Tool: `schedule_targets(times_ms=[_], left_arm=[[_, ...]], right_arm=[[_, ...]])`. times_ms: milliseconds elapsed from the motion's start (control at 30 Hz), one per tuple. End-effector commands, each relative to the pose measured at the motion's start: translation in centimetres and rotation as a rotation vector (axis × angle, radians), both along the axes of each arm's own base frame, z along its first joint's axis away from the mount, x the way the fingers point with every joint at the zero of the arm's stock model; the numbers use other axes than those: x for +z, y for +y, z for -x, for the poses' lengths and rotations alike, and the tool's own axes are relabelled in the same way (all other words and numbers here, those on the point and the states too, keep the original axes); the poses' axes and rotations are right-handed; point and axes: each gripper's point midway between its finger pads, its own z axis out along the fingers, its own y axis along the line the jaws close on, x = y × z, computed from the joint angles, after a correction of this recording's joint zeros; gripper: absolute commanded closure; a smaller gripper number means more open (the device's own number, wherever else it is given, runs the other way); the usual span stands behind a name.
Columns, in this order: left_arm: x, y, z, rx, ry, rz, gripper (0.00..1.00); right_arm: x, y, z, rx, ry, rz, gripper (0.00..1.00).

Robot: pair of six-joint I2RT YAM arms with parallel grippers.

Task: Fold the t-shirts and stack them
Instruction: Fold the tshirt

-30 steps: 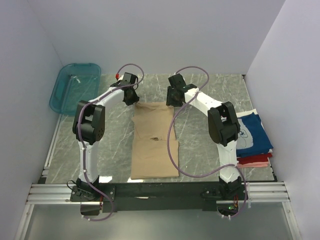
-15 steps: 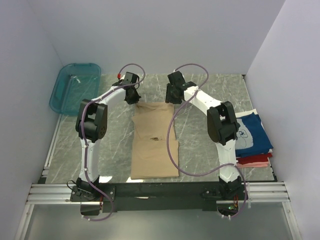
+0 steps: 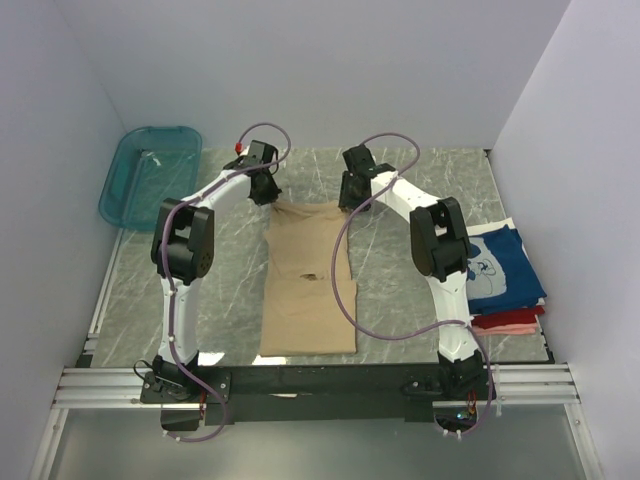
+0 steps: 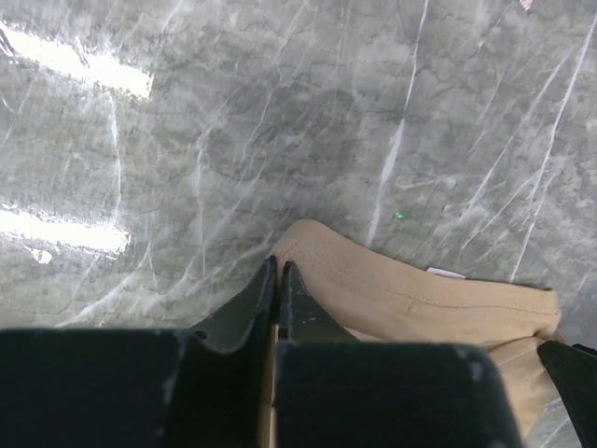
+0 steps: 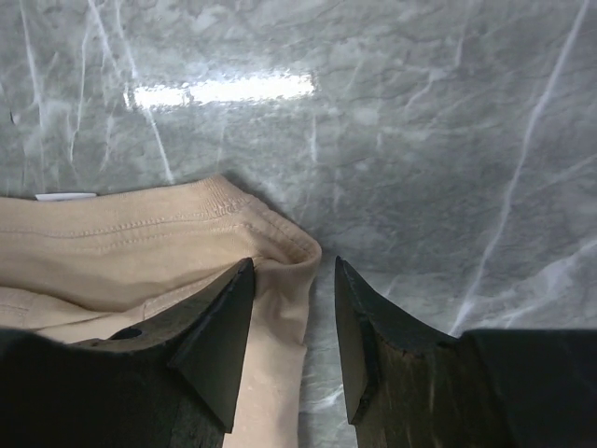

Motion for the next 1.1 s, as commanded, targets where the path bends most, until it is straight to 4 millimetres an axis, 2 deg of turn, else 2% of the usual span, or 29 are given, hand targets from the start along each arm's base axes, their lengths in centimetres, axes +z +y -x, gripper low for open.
schedule_targets(times_ms=[0,100,133,200,233,333,367,433,500,533,567,633,733,767,800,833,867,900,933,967,1000,1067], left_arm=[[1.7,0.2,-1.9,-0.013,-0.058,0.008,0.93],[1.8,0.3,-2.0,-0.021,-0.063,0.011,0.82],[1.9,0.3,-2.2,-0.025,-0.068,0.014,0.73],[1.8,0.3,-2.3,-0.034,-0.066,0.021,0.66],[2.1,0.3,-2.6,-0.035,-0.073,0.023,0.59],[2.3,0.1,-2.6,-0.047,-0.078,0.036,0.5],[2.9,0.1,-2.6,-0.047,-0.089,0.044,0.48],[3.3,0.1,-2.2,-0.037,-0.091,0.055,0.47],[5.3,0.1,-1.8,-0.021,-0.126,0.083,0.47],[5.0,0.2,-1.0,-0.015,-0.119,0.091,0.47],[6.9,0.1,-0.5,-0.016,-0.15,0.118,0.47],[7.8,0.1,1.3,0.005,-0.163,0.152,0.48],[8.3,-0.8,4.3,0.006,-0.162,0.196,0.51],[8.3,-1.9,5.4,-0.001,-0.157,0.206,0.51],[7.1,-2.0,6.9,-0.002,-0.129,0.193,0.51],[8.2,-2.5,7.7,-0.011,-0.154,0.207,0.52],[8.2,-3.0,8.5,-0.02,-0.154,0.212,0.52],[7.1,-3.9,10.0,-0.035,-0.125,0.219,0.52],[7.8,-4.4,10.7,-0.046,-0.136,0.235,0.53],[7.8,-5.5,11.6,-0.066,-0.135,0.249,0.53],[7.1,-5.8,12.6,-0.08,-0.12,0.246,0.54],[7.3,-7.0,14.1,-0.112,-0.113,0.253,0.54]], right_arm=[[2.0,-0.2,-1.0,-0.008,-0.044,-0.022,0.53],[1.8,0.2,-0.8,0.002,-0.034,-0.042,0.54],[2.0,0.4,-0.7,0.006,-0.033,-0.057,0.54],[1.9,0.6,-0.5,0.009,-0.034,-0.069,0.54],[2.0,0.6,-0.5,0.008,-0.032,-0.073,0.54],[2.0,0.6,-0.5,0.004,-0.031,-0.076,0.54],[1.9,0.7,-0.4,0.004,-0.027,-0.078,0.55],[1.8,0.7,-0.4,-0.001,-0.026,-0.082,0.56],[1.6,0.6,-0.2,-0.006,-0.019,-0.083,0.57],[1.6,0.6,-0.2,-0.01,-0.017,-0.084,0.57],[1.5,0.6,-0.2,-0.01,-0.017,-0.084,0.6],[1.6,0.5,-0.1,-0.015,-0.016,-0.087,0.64],[2.0,0.1,-0.4,-0.027,-0.026,-0.082,0.69],[2.0,-0.1,-0.5,-0.03,-0.029,-0.082,0.74],[2.2,-0.1,-0.6,-0.032,-0.035,-0.085,0.77],[2.3,-0.3,-0.8,-0.036,-0.037,-0.083,0.84],[2.6,-0.3,-1.0,-0.035,-0.043,-0.083,0.87],[2.5,-0.5,-1.1,-0.038,-0.046,-0.077,0.9],[2.5,-0.7,-1.1,-0.04,-0.045,-0.072,0.94],[2.7,-0.7,-1.3,-0.038,-0.052,-0.066,0.96],[2.9,-0.9,-1.4,-0.041,-0.056,-0.063,0.96],[3.2,-1.3,-1.6,-0.051,-0.071,-0.052,0.96]])
